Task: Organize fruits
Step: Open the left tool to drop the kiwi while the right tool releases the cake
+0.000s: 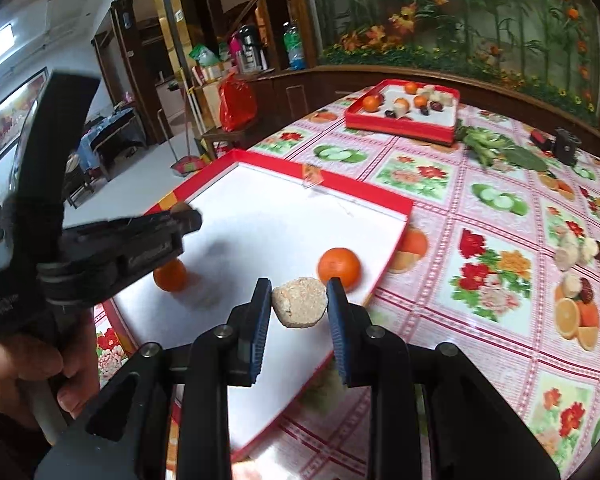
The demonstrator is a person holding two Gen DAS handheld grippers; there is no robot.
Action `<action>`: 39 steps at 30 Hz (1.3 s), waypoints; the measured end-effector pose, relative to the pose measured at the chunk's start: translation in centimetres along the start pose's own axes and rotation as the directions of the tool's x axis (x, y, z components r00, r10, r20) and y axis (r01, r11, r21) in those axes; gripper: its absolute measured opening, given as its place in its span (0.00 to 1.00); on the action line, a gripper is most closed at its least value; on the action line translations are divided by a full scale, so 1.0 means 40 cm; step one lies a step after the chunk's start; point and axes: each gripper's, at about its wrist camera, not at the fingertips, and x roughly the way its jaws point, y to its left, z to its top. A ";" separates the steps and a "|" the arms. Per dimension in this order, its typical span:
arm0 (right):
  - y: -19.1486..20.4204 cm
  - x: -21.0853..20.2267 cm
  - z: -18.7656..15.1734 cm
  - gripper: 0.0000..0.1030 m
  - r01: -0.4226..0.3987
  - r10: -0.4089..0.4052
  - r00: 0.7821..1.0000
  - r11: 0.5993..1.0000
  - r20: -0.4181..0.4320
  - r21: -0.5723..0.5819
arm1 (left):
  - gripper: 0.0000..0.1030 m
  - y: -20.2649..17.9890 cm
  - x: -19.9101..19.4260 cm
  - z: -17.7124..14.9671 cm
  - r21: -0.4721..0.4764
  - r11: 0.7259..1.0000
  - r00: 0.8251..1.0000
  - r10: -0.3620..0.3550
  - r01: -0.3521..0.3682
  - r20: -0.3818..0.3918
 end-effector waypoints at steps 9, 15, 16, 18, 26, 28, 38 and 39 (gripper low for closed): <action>0.022 0.039 -0.004 0.29 -0.015 0.015 0.999 1.000 -0.032 -0.015 | 0.18 0.015 0.036 0.009 -0.009 1.000 1.000 0.015 -0.015 -0.025; 0.030 0.059 -0.007 0.29 -0.018 0.018 0.999 1.000 -0.046 -0.020 | 0.18 0.022 0.052 0.005 -0.016 1.000 0.999 0.019 -0.020 -0.046; 0.028 0.062 -0.007 0.29 -0.017 0.016 0.999 1.000 -0.048 -0.020 | 0.18 0.022 0.054 0.005 -0.016 1.000 0.999 0.022 -0.023 -0.048; 0.027 0.067 -0.007 0.29 -0.016 0.015 0.998 1.000 -0.055 -0.018 | 0.18 0.025 0.058 0.003 -0.017 0.999 0.998 0.026 -0.027 -0.052; 0.033 0.089 -0.020 0.30 -0.003 0.000 0.996 1.000 -0.090 -0.024 | 0.18 0.038 0.066 -0.010 -0.027 0.999 0.997 0.040 -0.042 -0.072; 0.035 0.095 -0.023 0.30 0.000 -0.003 0.995 1.000 -0.103 -0.025 | 0.19 0.045 0.068 -0.013 -0.040 0.998 0.995 0.043 -0.046 -0.086; 0.025 -0.007 -0.036 0.63 0.002 -0.003 0.999 0.999 -0.034 -0.038 | 0.77 0.056 0.017 -0.024 -0.079 0.989 0.988 0.113 -0.121 -0.100; 0.007 -0.033 -0.040 0.63 0.005 -0.006 1.000 1.000 -0.012 -0.026 | 0.77 0.054 0.009 -0.023 -0.083 0.990 0.990 0.104 -0.112 -0.098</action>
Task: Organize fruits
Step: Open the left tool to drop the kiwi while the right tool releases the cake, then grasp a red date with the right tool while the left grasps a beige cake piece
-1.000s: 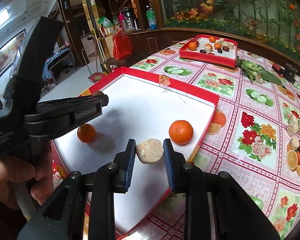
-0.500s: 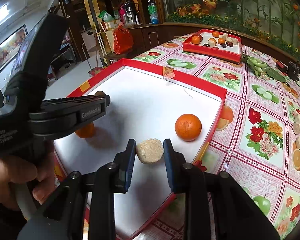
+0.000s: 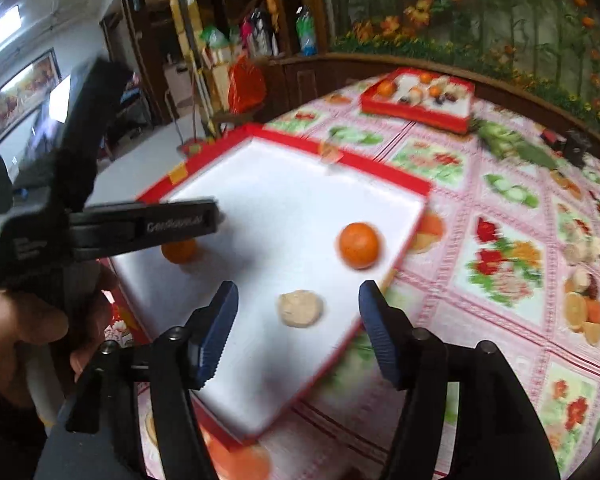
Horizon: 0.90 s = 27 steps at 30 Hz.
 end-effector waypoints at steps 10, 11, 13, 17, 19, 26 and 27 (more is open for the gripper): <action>-0.405 -0.182 -0.111 0.64 0.271 -0.287 0.958 0.929 0.029 0.252 | 0.77 -0.232 -0.133 -0.069 0.156 0.968 0.973 -0.214 0.199 0.089; -0.460 -0.182 -0.121 0.63 0.307 -0.321 0.947 0.912 0.007 0.271 | 0.77 -0.270 -0.137 -0.079 0.187 0.957 0.968 -0.239 0.220 0.081; -0.530 -0.172 -0.128 0.63 0.355 -0.359 0.932 0.891 -0.039 0.282 | 0.77 -0.351 -0.139 -0.100 0.252 0.933 0.959 -0.278 0.256 0.058; -0.614 -0.133 -0.106 0.54 0.391 -0.380 0.920 0.885 -0.092 0.254 | 0.77 -0.442 -0.125 -0.127 0.326 0.903 0.954 -0.301 0.280 0.012; -0.628 -0.110 -0.087 0.52 0.401 -0.388 0.916 0.886 -0.100 0.233 | 0.77 -0.464 -0.117 -0.134 0.340 0.897 0.954 -0.301 0.283 -0.002; -0.661 -0.030 -0.037 0.45 0.388 -0.369 0.920 0.902 -0.131 0.188 | 0.77 -0.500 -0.084 -0.126 0.332 0.897 0.954 -0.300 0.292 -0.028; -0.661 -0.023 -0.036 0.42 0.385 -0.366 0.921 0.905 -0.132 0.183 | 0.77 -0.512 -0.080 -0.126 0.335 0.895 0.952 -0.304 0.295 -0.028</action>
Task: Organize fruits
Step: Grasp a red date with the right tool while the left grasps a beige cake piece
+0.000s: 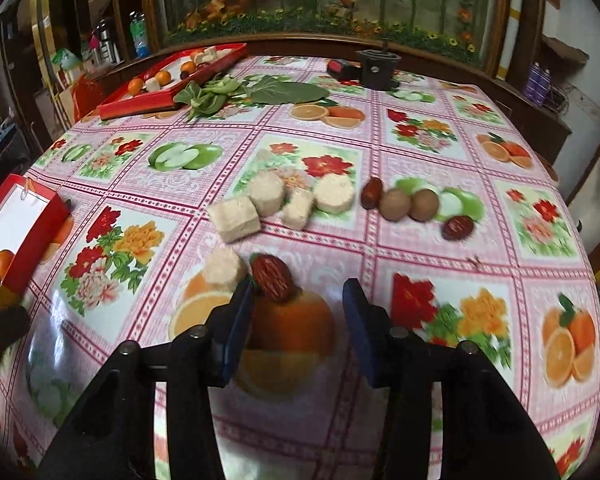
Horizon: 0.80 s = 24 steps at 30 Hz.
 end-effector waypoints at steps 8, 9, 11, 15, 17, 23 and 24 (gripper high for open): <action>-0.009 0.013 0.005 0.20 -0.013 0.013 1.000 1.000 -0.008 0.015 | 0.76 -0.103 0.059 0.027 0.035 0.999 0.999 -0.040 0.040 -0.018; -0.025 0.004 -0.006 0.20 -0.019 0.020 1.000 0.999 -0.003 0.041 | 0.76 -0.121 0.067 0.032 0.038 0.998 0.998 -0.054 0.054 -0.019; -0.062 -0.019 -0.025 0.20 -0.029 0.027 0.999 0.995 0.020 0.096 | 0.76 -0.162 0.083 0.042 0.048 0.996 0.997 -0.069 0.070 -0.021; -0.125 -0.064 -0.038 0.20 -0.024 0.009 0.996 0.984 0.083 0.176 | 0.60 -0.242 0.134 0.066 0.063 0.993 0.995 -0.095 0.097 -0.043; -0.150 -0.078 -0.040 0.20 -0.027 0.004 0.994 0.977 0.113 0.211 | 0.52 -0.270 0.160 0.075 0.075 0.996 0.998 -0.053 0.055 -0.029; -0.154 -0.082 -0.034 0.20 -0.057 0.028 0.991 0.974 0.131 0.221 | 0.40 -0.297 0.173 0.086 0.103 0.994 0.999 -0.047 0.047 -0.004; -0.149 -0.085 -0.033 0.20 -0.060 0.031 0.990 0.975 0.136 0.213 | 0.40 -0.293 0.173 0.087 0.097 0.993 0.998 -0.060 0.060 -0.009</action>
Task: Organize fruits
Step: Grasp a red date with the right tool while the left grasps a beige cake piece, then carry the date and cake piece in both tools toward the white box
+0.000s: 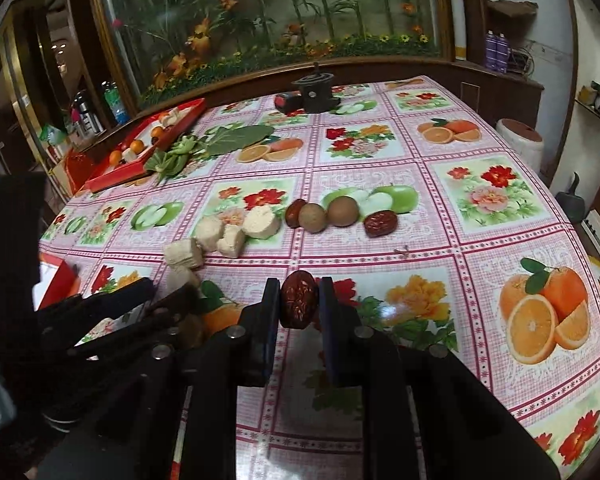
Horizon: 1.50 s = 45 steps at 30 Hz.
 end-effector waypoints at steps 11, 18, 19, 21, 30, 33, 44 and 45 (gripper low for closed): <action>-0.008 -0.008 0.000 0.20 -0.023 0.022 1.000 1.000 0.015 0.013 | 0.49 -0.001 0.008 0.015 -0.005 0.995 0.995 -0.095 0.095 0.024; -0.020 -0.009 -0.001 0.20 -0.040 0.040 0.999 0.999 0.019 0.020 | 0.24 -0.005 0.006 0.009 0.037 0.997 0.998 -0.065 0.064 0.021; -0.019 -0.011 -0.001 0.20 -0.040 0.040 0.999 0.999 0.021 0.019 | 0.24 -0.004 -0.001 0.001 0.047 0.997 0.998 -0.063 0.062 0.020; -0.017 -0.009 -0.001 0.20 -0.034 0.034 0.999 0.999 0.020 0.015 | 0.24 0.004 -0.018 -0.020 0.055 0.997 0.998 -0.056 0.055 0.014; 0.043 -0.045 -0.031 0.20 -0.007 0.007 1.000 1.000 -0.007 -0.030 | 0.24 0.066 -0.116 -0.120 0.036 0.999 1.000 0.014 -0.014 -0.012; 0.078 -0.082 -0.072 0.20 0.003 -0.004 1.000 0.998 -0.014 -0.059 | 0.24 0.082 -0.146 -0.148 0.031 0.999 1.000 0.016 -0.016 -0.004; 0.162 -0.199 -0.208 0.20 0.019 -0.020 1.000 0.997 -0.017 -0.068 | 0.24 0.136 -0.231 -0.209 -0.008 1.000 0.999 -0.004 0.005 0.041; 0.170 -0.204 -0.220 0.20 0.015 -0.016 1.000 0.998 -0.020 -0.065 | 0.24 0.142 -0.237 -0.214 -0.012 1.000 0.999 -0.006 0.007 0.045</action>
